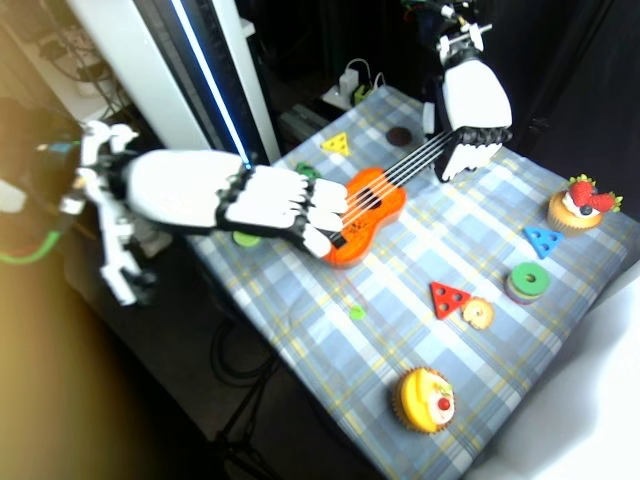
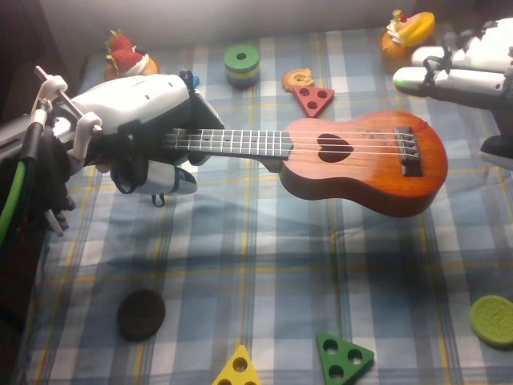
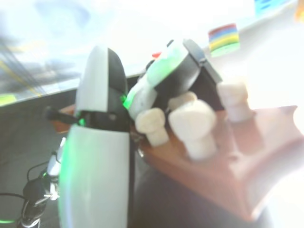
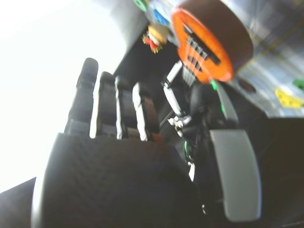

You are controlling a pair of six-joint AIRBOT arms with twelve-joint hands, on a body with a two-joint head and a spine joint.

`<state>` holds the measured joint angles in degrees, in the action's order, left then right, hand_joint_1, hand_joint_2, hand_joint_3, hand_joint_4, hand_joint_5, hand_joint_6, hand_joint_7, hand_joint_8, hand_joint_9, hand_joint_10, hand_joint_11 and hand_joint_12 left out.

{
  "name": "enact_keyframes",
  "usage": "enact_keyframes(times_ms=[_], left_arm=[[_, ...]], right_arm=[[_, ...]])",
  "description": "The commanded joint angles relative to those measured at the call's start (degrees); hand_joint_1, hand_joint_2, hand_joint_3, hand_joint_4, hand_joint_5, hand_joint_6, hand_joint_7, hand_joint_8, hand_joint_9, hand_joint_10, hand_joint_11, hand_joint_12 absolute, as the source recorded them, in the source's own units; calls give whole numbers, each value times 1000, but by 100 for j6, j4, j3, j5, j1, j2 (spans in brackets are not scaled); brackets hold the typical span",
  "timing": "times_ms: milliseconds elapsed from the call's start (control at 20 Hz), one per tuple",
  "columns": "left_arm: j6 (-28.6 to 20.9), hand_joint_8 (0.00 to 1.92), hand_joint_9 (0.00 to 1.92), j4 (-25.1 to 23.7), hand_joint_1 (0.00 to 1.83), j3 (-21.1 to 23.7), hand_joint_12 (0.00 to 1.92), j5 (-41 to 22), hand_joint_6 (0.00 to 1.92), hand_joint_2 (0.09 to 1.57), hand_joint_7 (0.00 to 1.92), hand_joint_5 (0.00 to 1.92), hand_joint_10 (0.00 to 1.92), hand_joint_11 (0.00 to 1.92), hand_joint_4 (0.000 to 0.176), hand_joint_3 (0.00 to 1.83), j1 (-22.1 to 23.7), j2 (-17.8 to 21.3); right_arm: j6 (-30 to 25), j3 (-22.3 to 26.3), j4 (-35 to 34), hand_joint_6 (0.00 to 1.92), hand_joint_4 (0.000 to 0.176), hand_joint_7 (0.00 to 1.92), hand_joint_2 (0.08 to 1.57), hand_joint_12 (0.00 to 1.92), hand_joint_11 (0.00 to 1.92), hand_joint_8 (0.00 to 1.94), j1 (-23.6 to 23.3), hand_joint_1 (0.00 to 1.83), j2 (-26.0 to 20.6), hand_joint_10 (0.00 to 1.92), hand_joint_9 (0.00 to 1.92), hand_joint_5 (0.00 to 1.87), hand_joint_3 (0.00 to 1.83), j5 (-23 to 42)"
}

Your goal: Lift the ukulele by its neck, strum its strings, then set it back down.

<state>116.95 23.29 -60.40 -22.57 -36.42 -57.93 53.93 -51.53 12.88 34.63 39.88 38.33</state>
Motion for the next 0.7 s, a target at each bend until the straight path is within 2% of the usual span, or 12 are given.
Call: enact_keyframes(times_ms=[0,50,100,200,250,300,400,450,500,550,600,650], left_arm=[[-43,1921,1493,-73,1502,-11,1921,-626,1921,1154,1315,1023,1921,1494,0,6,118,19],[-43,1921,1502,-99,1512,-18,1921,-617,1921,1153,1322,1023,1921,1508,0,5,145,15],[-43,1921,1513,-134,1505,-25,1921,-597,1921,1161,1326,1026,1921,1520,0,8,170,10],[-42,1921,1506,-181,1514,-50,1921,-546,1921,1159,1315,1017,1921,1511,0,6,226,-10],[-41,1921,1503,-199,1528,-57,1921,-531,1921,1144,1306,1008,1921,1505,0,0,241,-15],[-41,1921,1496,-208,1526,-54,1921,-527,1921,1143,1301,1015,1921,1494,0,0,246,-14],[-41,1921,1475,-220,1523,-52,1921,-526,1921,1148,1283,1018,1921,1466,0,1,253,-12],[-41,1921,1454,-227,1501,-53,1921,-524,1921,1155,1267,1020,1921,1431,0,4,261,-13],[-41,1921,1454,-237,1501,-53,1921,-524,1921,1155,1267,1020,1921,1431,0,4,271,-14],[-41,1921,1473,-249,1530,-53,1921,-514,1921,1142,1280,1029,1921,1466,0,0,279,-15],[-41,1921,1518,-256,1553,-54,1921,-501,1921,1143,1330,1062,1921,1502,0,0,278,-15],[-39,1921,1518,-258,1553,-62,1921,-483,1921,1143,1330,1062,1921,1502,0,0,276,-15]], right_arm=[[-99,-31,20,10,0,55,1333,997,1,43,-146,679,10,127,19,288,0,501],[-136,-45,117,15,10,83,1319,1125,0,18,-217,613,36,118,40,317,0,417],[-140,-46,175,15,41,126,1320,1269,0,14,-273,615,49,137,69,332,0,351],[-188,-47,366,17,50,158,1335,1299,0,20,-435,645,64,149,83,343,0,186],[-220,-51,500,1,82,60,1345,1014,0,4,-555,650,82,86,20,276,0,53],[-345,-73,745,1,78,18,1325,1008,0,1,-711,629,120,38,3,231,0,-116],[-643,-141,1098,14,77,33,1389,997,0,6,-900,735,188,32,15,261,26,-342],[-718,-163,1228,28,69,0,1095,1297,0,0,-975,750,214,18,18,170,751,-442],[-719,-163,1294,28,69,0,1095,1297,0,0,-1028,750,223,18,18,170,751,-501],[-720,-157,1331,15,75,0,1086,1231,0,0,-1056,853,224,14,12,158,827,-526],[-720,-153,1368,6,32,3,1036,1050,0,1,-1089,779,223,15,16,151,884,-550],[-720,-141,1428,6,32,3,1036,1050,0,1,-1134,779,221,15,16,151,884,-594]])
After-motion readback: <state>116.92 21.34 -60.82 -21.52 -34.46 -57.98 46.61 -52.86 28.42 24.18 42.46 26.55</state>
